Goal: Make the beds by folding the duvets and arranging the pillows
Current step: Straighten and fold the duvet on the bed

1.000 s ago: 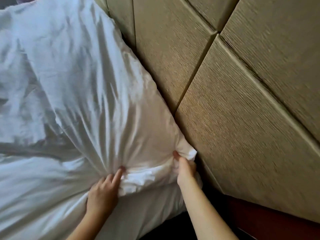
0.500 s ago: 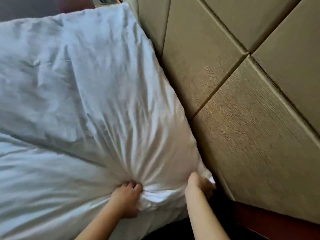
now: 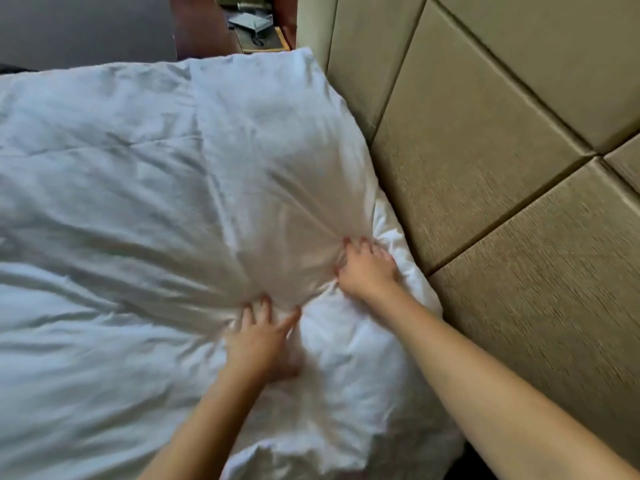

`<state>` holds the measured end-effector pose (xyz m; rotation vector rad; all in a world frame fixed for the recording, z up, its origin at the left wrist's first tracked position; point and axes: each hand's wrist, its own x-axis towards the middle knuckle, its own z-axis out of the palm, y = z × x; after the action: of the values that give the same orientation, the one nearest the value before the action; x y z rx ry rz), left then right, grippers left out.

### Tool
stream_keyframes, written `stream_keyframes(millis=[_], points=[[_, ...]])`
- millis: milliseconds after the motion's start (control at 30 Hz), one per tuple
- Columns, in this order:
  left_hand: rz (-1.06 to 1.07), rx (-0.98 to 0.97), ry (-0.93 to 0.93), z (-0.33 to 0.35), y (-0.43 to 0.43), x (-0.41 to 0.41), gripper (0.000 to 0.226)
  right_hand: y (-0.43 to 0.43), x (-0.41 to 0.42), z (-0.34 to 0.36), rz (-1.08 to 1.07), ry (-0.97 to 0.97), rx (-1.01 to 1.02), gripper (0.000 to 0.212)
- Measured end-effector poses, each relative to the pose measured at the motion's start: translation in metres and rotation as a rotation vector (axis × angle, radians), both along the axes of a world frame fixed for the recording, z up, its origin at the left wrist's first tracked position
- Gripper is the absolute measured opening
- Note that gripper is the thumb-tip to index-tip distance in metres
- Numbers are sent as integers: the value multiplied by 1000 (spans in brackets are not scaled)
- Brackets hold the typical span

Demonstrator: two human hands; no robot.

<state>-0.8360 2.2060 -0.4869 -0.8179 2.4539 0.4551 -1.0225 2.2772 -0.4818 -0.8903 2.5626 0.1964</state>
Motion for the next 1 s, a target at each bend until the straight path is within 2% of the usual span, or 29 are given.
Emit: stream_keyframes(millis=[33,67,133,167,233,300,367,433,500,600,667,700,767,900,933,1000], points=[[23,-32,103,13,-7,-11,73,-16,1,16,16,42,-54,55],[72,-93,220,27,-14,-22,67,-30,4,33,73,139,-195,52],[222,-242,463,41,-23,-38,88,-44,5,43,252,366,-652,52],[286,-276,511,37,-25,-43,101,-40,0,33,341,384,-756,54],[314,-199,432,14,-19,-44,114,-17,-17,-9,360,305,-562,63],[253,-100,301,-27,-3,-41,109,17,-40,-53,114,179,-257,73],[207,-116,305,-49,6,-35,101,28,-54,-73,-1,161,-119,79],[108,-88,296,-45,15,-29,91,23,-53,-72,16,125,-35,73],[-19,45,266,-35,22,-19,83,12,-52,-65,-14,80,33,67],[-147,240,154,-3,18,-2,97,-19,-49,-37,-113,11,214,62],[-179,185,173,9,11,29,89,-50,-29,-4,-123,-12,314,59],[-152,91,184,5,2,52,75,-65,-13,12,-88,-12,300,60],[7,-17,142,0,-21,107,56,-99,24,38,68,-13,114,62],[408,-273,124,12,-101,223,65,-156,125,55,678,132,-588,52],[519,-333,101,12,-125,253,63,-164,150,50,843,122,-620,52],[831,-308,19,18,-166,322,58,-172,186,23,977,1,-315,62]])
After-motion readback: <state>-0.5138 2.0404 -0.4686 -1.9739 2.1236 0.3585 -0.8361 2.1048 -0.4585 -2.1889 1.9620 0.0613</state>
